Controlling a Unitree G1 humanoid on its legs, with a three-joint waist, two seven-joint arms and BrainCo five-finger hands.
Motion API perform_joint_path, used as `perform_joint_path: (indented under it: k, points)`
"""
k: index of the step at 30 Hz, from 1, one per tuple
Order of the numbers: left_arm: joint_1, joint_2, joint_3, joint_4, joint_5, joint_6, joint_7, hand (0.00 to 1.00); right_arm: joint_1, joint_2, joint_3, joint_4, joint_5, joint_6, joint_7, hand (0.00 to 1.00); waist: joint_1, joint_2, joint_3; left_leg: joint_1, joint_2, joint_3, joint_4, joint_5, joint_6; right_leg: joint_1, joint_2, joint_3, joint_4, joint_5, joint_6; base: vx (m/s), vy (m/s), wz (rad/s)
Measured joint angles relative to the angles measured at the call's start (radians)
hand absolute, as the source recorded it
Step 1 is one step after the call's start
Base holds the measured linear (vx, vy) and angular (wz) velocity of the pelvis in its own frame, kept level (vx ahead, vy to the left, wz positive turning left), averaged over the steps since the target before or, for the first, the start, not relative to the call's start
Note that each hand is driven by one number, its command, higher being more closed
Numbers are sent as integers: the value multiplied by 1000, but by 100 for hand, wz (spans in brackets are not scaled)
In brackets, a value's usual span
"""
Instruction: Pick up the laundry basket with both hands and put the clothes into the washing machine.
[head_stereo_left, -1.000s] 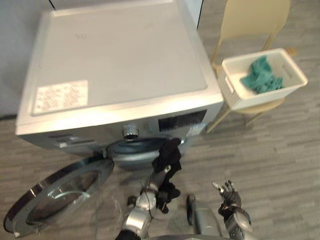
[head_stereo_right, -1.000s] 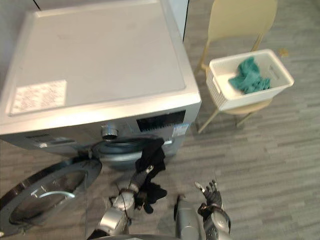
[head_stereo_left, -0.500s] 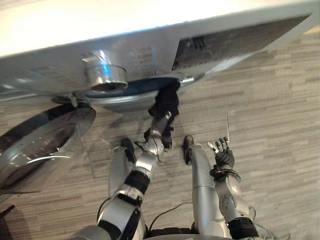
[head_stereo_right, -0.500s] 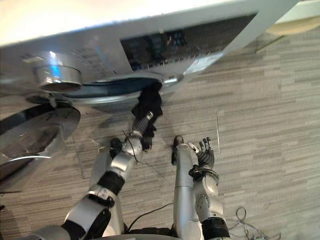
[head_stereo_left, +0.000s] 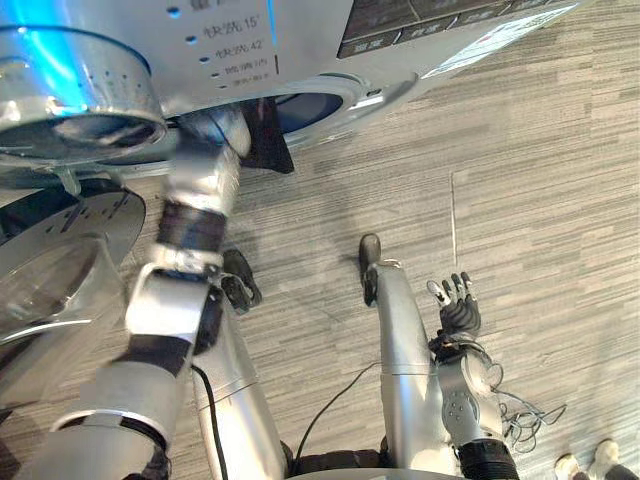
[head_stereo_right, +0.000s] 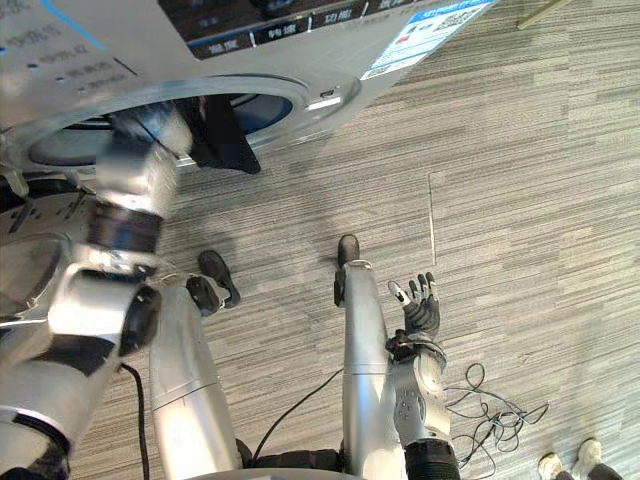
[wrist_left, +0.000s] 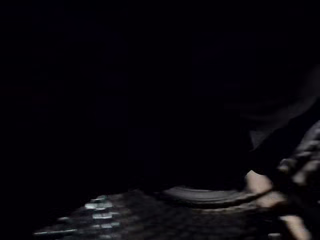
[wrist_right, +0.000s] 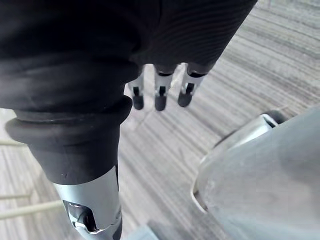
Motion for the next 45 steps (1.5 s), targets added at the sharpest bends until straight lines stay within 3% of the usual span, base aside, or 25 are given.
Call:
perform_joint_path:
  k: [1, 8, 9, 13, 16, 17, 22, 24, 26, 28, 31, 32, 33, 34, 41, 44, 45]
  points:
    - [-29, 30, -12, 4, -13, -73, 7, 100, 3, 1, -6, 2, 5, 0, 9, 0, -8, -2, 1, -2, 1, 0, 4, 0, 0, 0, 2, 1, 0, 0, 0, 6, 2, -5]
    - [-58, 70, -126, 11, -71, -73, 88, 100, 74, -26, -69, 5, 37, 3, 42, 0, 2, -3, 4, -5, 0, -1, 22, 0, 1, -1, 1, 2, 9, 0, -1, 2, 1, -1]
    - [-61, 80, -143, 21, -67, -73, 120, 0, 85, -31, -85, 5, 41, 3, 46, 0, 2, -3, 4, -5, 0, -2, 25, 0, 1, -1, 1, 2, 10, 0, -1, 0, 0, 0]
    - [-67, 80, -147, 53, 3, -55, 175, 0, 104, -44, -94, 3, 44, 3, 61, 0, 1, -3, 4, -5, 0, -4, 28, 0, 1, -1, 1, 2, 12, 2, -3, -23, -2, 0]
    - [-68, 79, -157, 77, 189, 8, 179, 0, 106, -43, -89, 5, 44, 2, 62, 0, 3, -3, 4, -8, 0, -7, 29, 0, 1, 0, 2, -1, 10, 5, -7, -32, -4, 1]
    - [-68, 73, -158, 86, 314, 56, 161, 0, 106, -43, -86, 5, 44, 0, 62, 0, 4, -3, 4, -8, 0, -9, 28, 0, 1, 2, 2, -3, 8, 6, -7, 0, 0, 0]
    - [-105, 38, -150, 177, 528, 147, 84, 0, 106, -41, -52, 32, 55, -2, 65, 0, 4, -6, 2, -11, 1, -11, 18, 1, 1, 4, 4, -4, -6, 18, -3, -29, -4, -2]
    - [-133, 15, -110, 258, 553, 164, 44, 0, 105, -38, -32, 58, 66, -1, 73, 0, 3, -7, 2, -11, 7, -10, 13, 1, 2, 4, 11, -4, -20, 31, -5, -41, -9, -11]
    - [-144, -2, -69, 313, 531, 170, 30, 0, 105, -37, -23, 67, 81, 0, 74, 0, -2, -8, 1, -11, 16, -8, 13, 1, 2, 6, 19, -3, -31, 40, -4, -32, -3, -18]
    - [-150, -6, -27, 385, 401, 156, 19, 0, 105, -34, -16, 84, 87, 2, 73, 0, -14, -14, -2, -11, 18, -8, 11, 1, 2, 5, 24, 0, -37, 44, -2, -21, -3, -11]
    - [-152, -15, 28, 491, 59, 137, -18, 0, 105, -28, -17, 98, 94, 21, 69, 0, -27, -16, -4, -11, 19, -9, 11, 1, 2, 5, 27, 0, -36, 44, -3, 0, 0, 0]
    - [-152, -16, 40, 492, -9, 131, -29, 0, 105, -28, -16, 98, 94, 25, 69, 0, -26, -16, -4, -11, 19, -10, 11, 1, 2, 5, 28, 0, -36, 44, -3, 0, 0, 0]
    - [-152, -17, 59, 491, -134, 106, -58, 0, 105, -24, -17, 97, 94, 34, 67, 0, -26, -16, -4, -11, 19, -11, 11, 1, 2, 6, 28, -1, -35, 44, -3, 0, 0, 0]
    - [-154, -15, 61, 488, -184, 86, -73, 0, 105, -18, -16, 98, 91, 41, 62, 0, -26, -16, -4, -10, 19, -12, 12, 1, 2, 8, 28, -1, -35, 44, -3, 0, 0, 0]
    - [-153, -13, 63, 477, -233, 48, -85, 0, 104, -8, -14, 98, 74, 41, 59, 0, -27, -22, -8, 14, 19, -21, 8, 2, 1, 38, 28, -9, -40, 44, -3, 0, 0, 0]
    - [-112, -23, 62, 384, -128, 44, -56, 0, 104, -7, 13, 107, 73, 41, 60, 0, -28, -43, -31, 23, 17, -19, -11, 6, -6, 43, 28, -9, -50, 45, -5, 0, 0, 0]
    - [-92, -35, 61, 343, -46, 43, -37, 0, 104, -8, 22, 108, 71, 38, 60, 0, -28, -48, -34, 29, 17, -21, -18, 9, -7, 49, 28, -12, -55, 46, -6, 23, -24, 7]
